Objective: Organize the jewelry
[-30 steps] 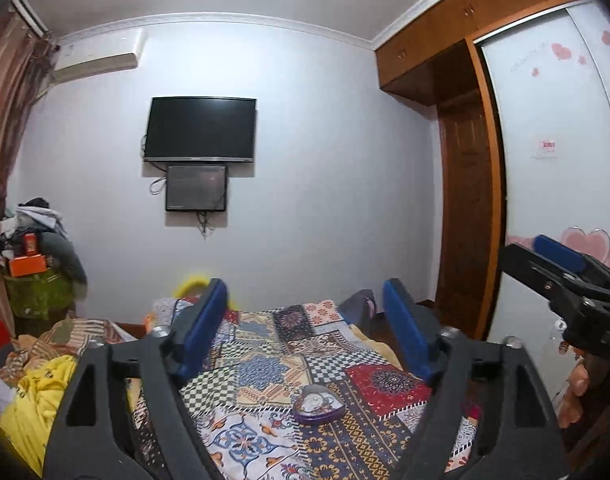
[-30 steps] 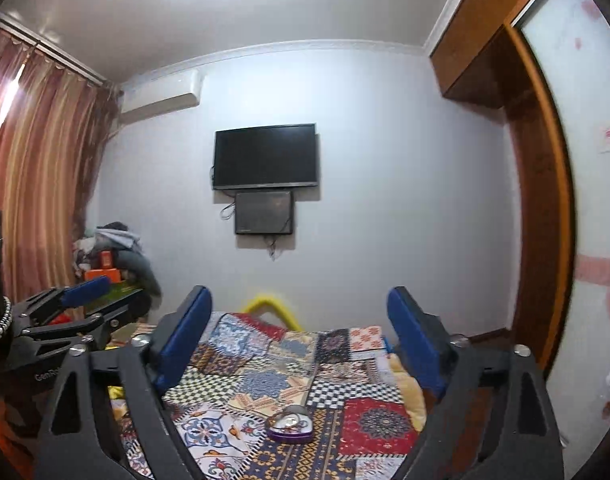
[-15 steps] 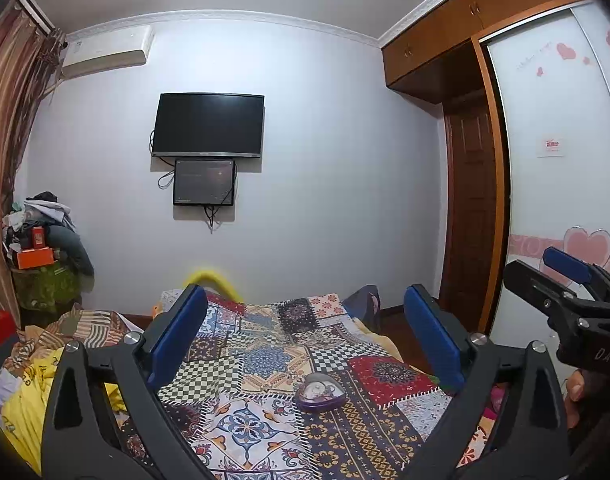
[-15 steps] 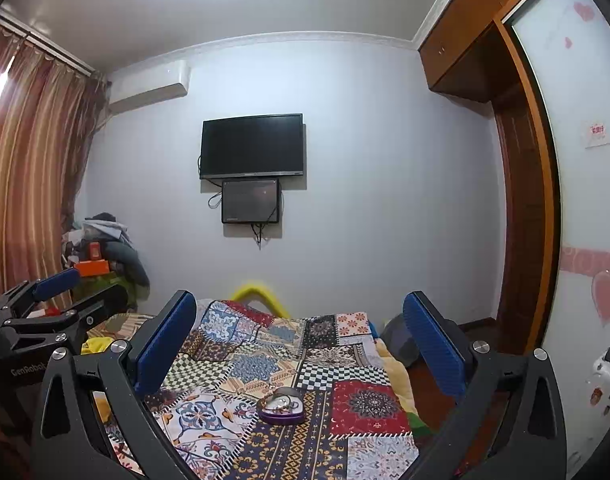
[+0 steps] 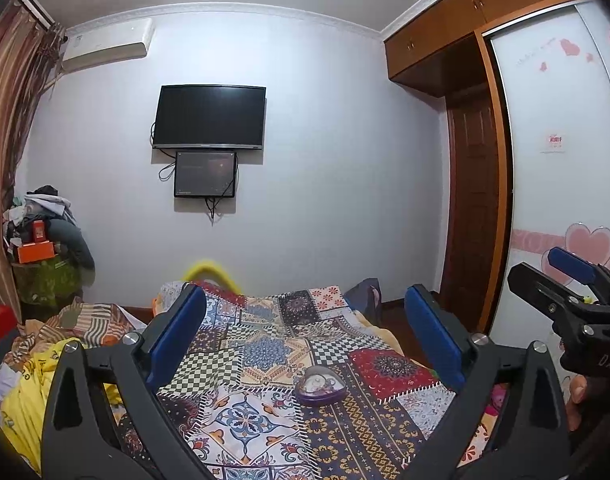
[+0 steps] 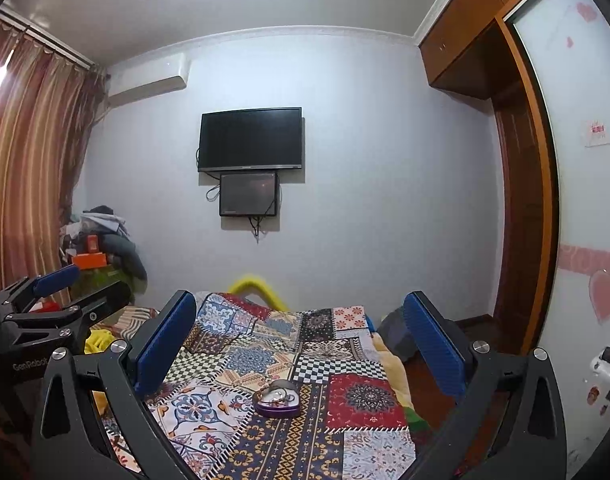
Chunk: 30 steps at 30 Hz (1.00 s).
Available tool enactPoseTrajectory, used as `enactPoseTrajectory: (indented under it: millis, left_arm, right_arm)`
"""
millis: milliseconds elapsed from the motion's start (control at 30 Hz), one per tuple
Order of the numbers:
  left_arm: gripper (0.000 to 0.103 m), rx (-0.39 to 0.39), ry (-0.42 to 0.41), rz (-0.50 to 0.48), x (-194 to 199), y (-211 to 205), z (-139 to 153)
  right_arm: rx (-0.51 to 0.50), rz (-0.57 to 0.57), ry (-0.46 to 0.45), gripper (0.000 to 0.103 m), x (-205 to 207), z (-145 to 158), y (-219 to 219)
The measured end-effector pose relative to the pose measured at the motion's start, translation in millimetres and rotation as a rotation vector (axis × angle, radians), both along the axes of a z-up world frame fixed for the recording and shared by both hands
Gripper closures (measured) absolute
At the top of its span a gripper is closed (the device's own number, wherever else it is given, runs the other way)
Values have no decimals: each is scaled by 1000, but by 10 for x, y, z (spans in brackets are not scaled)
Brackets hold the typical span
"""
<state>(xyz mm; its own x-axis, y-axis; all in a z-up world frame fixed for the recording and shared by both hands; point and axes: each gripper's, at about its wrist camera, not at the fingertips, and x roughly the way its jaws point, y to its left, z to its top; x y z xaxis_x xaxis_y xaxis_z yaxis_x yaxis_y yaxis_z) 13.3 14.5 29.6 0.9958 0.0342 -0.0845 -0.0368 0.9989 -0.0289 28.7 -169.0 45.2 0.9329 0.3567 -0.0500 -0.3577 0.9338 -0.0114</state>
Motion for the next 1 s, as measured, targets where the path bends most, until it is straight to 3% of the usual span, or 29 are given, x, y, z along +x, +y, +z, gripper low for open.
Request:
enactPoseTrajectory:
  millis: [1000]
  left_arm:
    - [3, -26, 35, -46, 61, 36, -53]
  right_arm:
    - [-5, -11, 37, 0, 24, 28, -18]
